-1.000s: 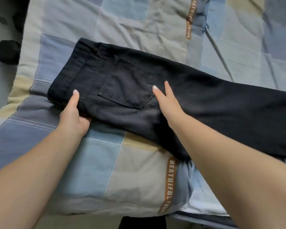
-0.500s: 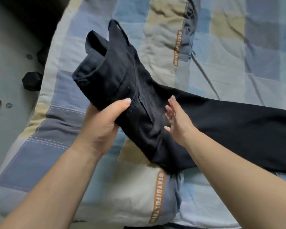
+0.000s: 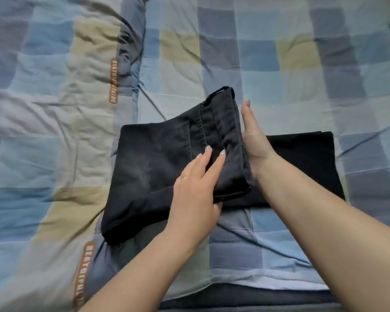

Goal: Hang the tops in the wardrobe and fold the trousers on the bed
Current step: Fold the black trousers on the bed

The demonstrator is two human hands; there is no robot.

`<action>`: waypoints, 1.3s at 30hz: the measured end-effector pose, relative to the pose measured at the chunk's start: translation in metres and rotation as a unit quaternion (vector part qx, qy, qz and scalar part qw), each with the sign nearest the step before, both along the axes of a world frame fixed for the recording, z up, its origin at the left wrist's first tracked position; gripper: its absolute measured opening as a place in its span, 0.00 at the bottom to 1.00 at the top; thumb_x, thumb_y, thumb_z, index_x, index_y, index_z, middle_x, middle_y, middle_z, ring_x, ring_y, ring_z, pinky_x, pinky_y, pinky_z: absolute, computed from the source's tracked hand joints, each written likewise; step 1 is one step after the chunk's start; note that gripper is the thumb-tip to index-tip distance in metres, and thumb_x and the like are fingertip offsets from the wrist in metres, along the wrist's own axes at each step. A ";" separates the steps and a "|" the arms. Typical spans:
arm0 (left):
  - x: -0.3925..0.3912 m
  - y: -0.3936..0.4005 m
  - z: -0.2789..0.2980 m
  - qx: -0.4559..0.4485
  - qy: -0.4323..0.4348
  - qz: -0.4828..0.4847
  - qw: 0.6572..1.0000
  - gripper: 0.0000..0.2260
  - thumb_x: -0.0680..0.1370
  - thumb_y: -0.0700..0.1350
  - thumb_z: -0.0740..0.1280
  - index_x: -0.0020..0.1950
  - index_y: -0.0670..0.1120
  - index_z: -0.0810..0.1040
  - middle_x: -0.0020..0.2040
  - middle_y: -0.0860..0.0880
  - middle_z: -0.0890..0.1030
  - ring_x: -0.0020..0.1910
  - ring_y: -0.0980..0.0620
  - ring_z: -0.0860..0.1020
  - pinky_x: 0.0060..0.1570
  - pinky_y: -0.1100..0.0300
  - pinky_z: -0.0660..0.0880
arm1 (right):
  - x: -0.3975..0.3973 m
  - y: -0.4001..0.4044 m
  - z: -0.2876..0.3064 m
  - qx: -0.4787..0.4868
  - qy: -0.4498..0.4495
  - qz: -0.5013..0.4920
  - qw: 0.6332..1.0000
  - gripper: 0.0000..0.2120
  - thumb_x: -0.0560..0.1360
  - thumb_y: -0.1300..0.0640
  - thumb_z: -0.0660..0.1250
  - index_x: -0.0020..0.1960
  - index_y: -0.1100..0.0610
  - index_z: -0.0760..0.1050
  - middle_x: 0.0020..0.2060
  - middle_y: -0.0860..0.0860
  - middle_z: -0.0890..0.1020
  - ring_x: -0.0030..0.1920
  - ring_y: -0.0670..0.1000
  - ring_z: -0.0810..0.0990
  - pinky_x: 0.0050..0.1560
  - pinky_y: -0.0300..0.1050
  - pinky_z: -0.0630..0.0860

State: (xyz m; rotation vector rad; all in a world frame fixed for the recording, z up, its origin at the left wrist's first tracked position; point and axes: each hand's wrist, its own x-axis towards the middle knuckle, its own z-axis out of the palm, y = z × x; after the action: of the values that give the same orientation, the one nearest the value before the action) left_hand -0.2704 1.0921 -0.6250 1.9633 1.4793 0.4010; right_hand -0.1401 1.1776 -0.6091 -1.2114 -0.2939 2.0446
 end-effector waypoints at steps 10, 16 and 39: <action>0.186 -0.029 -0.066 -0.015 0.067 -0.052 0.996 0.44 0.72 0.34 0.68 0.78 0.53 0.44 0.79 0.49 0.46 0.78 0.48 0.45 0.73 0.55 0.55 | 0.177 -0.028 -0.057 0.083 -0.388 0.087 0.914 0.08 0.73 0.64 0.60 0.43 0.53 0.75 0.36 0.49 0.79 0.35 0.47 0.77 0.30 0.34 0.73; 0.278 -0.028 -0.088 0.025 0.056 -0.091 0.994 0.41 0.72 0.33 0.68 0.78 0.51 0.51 0.79 0.46 0.51 0.78 0.45 0.49 0.73 0.52 0.56 | 0.282 -0.037 -0.084 0.072 -0.367 0.024 0.927 0.09 0.73 0.63 0.61 0.46 0.52 0.77 0.42 0.52 0.83 0.42 0.50 0.81 0.42 0.43 0.78; 0.217 -0.020 -0.168 -0.099 0.113 0.010 0.989 0.28 0.79 0.49 0.64 0.77 0.49 0.58 0.78 0.46 0.57 0.77 0.47 0.53 0.74 0.44 0.53 | 0.303 -0.106 -0.171 0.222 -0.649 0.259 0.680 0.27 0.78 0.54 0.61 0.75 0.57 0.60 0.76 0.54 0.58 0.76 0.53 0.53 0.75 0.52 0.53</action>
State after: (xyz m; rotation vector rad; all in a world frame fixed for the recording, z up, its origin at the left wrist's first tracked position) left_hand -0.0533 1.0717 -0.7928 1.8830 1.6126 0.0367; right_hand 0.1633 1.0713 -0.7798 -2.1796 -1.8416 0.9139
